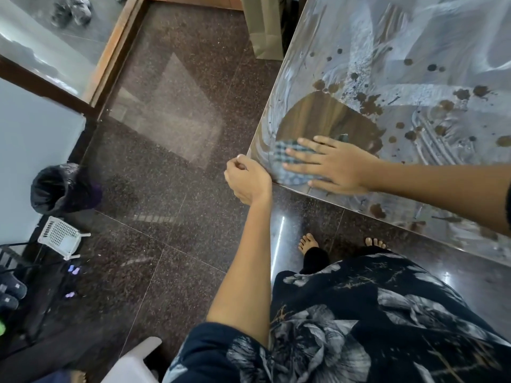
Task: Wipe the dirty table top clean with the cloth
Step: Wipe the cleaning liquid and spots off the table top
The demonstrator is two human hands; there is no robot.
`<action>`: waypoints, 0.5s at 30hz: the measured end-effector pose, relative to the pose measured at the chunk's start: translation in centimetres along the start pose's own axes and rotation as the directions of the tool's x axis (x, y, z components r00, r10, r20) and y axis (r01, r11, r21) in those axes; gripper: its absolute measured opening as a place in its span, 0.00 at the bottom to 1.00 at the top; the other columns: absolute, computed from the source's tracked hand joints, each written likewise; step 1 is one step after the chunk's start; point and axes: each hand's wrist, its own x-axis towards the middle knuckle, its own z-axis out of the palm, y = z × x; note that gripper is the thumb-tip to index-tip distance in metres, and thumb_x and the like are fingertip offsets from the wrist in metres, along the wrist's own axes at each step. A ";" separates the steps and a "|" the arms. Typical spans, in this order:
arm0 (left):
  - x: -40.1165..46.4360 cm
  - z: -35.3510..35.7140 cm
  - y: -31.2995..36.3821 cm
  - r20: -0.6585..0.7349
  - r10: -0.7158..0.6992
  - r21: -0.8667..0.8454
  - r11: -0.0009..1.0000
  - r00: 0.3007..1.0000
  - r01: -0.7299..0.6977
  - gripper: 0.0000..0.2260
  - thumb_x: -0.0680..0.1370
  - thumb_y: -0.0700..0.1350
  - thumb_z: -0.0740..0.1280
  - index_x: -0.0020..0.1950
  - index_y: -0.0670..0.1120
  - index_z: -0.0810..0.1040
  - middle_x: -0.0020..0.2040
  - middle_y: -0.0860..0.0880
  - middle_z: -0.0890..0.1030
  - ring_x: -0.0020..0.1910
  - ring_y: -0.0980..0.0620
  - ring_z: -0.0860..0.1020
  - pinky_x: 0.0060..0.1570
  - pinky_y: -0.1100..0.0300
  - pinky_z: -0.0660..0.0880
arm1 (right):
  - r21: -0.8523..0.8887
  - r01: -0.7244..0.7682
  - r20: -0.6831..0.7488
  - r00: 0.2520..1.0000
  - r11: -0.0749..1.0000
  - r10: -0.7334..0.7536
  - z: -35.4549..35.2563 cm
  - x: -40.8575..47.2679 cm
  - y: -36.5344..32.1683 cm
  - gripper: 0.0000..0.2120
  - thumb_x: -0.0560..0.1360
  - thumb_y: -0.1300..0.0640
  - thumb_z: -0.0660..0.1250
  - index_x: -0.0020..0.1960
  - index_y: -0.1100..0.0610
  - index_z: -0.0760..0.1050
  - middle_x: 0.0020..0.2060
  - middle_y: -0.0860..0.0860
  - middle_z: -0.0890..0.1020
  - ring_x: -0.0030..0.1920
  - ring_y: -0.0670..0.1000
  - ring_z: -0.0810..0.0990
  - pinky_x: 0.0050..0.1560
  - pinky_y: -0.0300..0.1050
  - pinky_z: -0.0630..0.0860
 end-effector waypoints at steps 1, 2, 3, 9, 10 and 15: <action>0.1 0.0 -0.1 0.006 0.001 -0.007 1.000 1.000 -0.001 0.12 0.79 0.49 0.55 0.47 0.45 0.74 0.47 0.51 0.72 0.42 0.51 0.69 0.44 0.57 0.63 | -0.030 0.044 0.021 0.999 0.999 -0.043 -0.1 -0.9 0.6 0.25 0.80 0.43 0.38 0.76 0.47 0.45 0.74 0.51 0.53 0.74 0.56 0.51 0.72 0.56 0.47; 0.2 0.0 -0.1 0.010 0.002 -0.013 1.000 1.000 -0.002 0.11 0.79 0.49 0.55 0.45 0.45 0.74 0.47 0.50 0.73 0.42 0.51 0.70 0.44 0.57 0.63 | -0.051 0.054 0.041 0.998 0.997 -0.052 -0.1 -1.6 1.3 0.25 0.80 0.43 0.37 0.76 0.46 0.46 0.74 0.50 0.54 0.74 0.56 0.52 0.72 0.56 0.48; 0.2 -0.1 -0.2 0.015 0.003 -0.019 1.000 1.000 -0.002 0.12 0.79 0.48 0.55 0.43 0.45 0.73 0.47 0.50 0.73 0.42 0.51 0.70 0.44 0.57 0.63 | -0.053 0.027 0.056 0.998 0.998 -0.024 -0.1 -2.2 1.8 0.25 0.80 0.43 0.37 0.76 0.46 0.45 0.74 0.50 0.54 0.74 0.55 0.51 0.72 0.55 0.48; 0.7 -0.2 -0.2 0.019 -0.003 -0.054 0.999 1.000 0.004 0.14 0.79 0.48 0.54 0.40 0.45 0.75 0.48 0.47 0.78 0.42 0.49 0.73 0.43 0.56 0.65 | 0.159 -0.424 0.003 0.903 0.892 0.429 -1.0 1.8 1.2 0.26 0.79 0.41 0.37 0.75 0.44 0.39 0.75 0.47 0.44 0.75 0.54 0.42 0.74 0.54 0.43; 0.9 -0.1 -0.3 0.017 -0.010 -0.056 0.998 1.000 0.011 0.14 0.79 0.49 0.54 0.40 0.46 0.75 0.48 0.47 0.79 0.42 0.49 0.73 0.44 0.56 0.67 | 0.184 -0.470 0.007 0.879 0.863 0.477 -1.3 3.2 0.7 0.25 0.80 0.42 0.39 0.75 0.44 0.40 0.76 0.47 0.44 0.76 0.55 0.42 0.73 0.56 0.45; 1.7 0.1 -0.5 0.002 -0.036 -0.079 0.996 0.999 0.036 0.15 0.79 0.50 0.55 0.37 0.47 0.75 0.46 0.46 0.80 0.43 0.46 0.76 0.44 0.54 0.71 | 0.170 -0.409 -0.029 0.907 0.897 0.419 -2.0 7.1 -3.0 0.24 0.80 0.43 0.46 0.75 0.43 0.49 0.76 0.47 0.52 0.76 0.56 0.50 0.70 0.56 0.53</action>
